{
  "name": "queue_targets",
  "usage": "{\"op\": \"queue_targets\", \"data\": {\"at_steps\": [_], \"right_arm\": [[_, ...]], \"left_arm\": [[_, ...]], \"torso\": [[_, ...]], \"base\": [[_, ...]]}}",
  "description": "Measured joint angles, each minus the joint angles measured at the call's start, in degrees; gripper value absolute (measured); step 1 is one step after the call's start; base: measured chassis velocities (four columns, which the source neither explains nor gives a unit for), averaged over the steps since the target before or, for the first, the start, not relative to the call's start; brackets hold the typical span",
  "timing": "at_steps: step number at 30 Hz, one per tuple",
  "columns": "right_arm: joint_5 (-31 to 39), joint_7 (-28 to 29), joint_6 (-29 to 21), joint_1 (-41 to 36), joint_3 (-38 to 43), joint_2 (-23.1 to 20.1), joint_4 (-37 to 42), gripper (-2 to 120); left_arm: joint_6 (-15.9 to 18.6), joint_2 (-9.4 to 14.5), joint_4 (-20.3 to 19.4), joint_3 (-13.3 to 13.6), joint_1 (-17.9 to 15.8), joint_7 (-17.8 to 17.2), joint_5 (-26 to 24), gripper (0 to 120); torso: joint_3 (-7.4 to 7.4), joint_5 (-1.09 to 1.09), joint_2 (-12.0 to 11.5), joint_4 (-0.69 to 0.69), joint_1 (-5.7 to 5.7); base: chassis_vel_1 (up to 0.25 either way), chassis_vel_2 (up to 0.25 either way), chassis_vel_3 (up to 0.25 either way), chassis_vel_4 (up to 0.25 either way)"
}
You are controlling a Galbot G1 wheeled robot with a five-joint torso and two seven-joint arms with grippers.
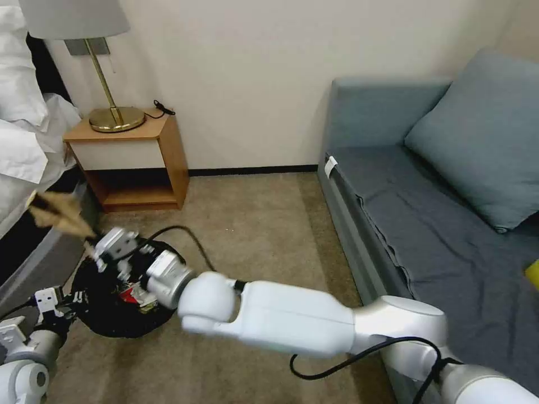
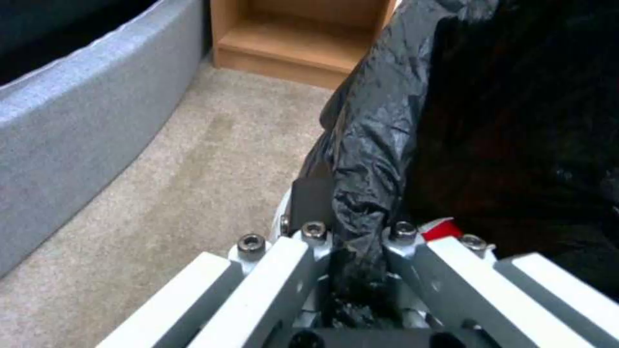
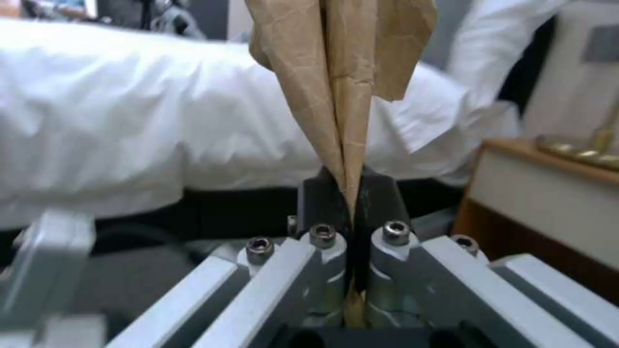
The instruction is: Pick up the trash bin, then pick up the garbage on the floor and place it into the trash bin.
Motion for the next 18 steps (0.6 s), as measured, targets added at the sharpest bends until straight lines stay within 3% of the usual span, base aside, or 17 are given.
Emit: {"op": "queue_targets", "data": {"at_steps": [18], "right_arm": [[-2.99,-0.76,0.13,-0.84,-5.51,1.68,-9.68,1]], "left_arm": [[-0.93,0.5,-0.32,-0.59,1.15,0.83,-2.59,1]], "torso": [[0.0,0.02,0.0,-0.01,0.0]], "base": [[0.0,0.0,0.0,0.0]]}}
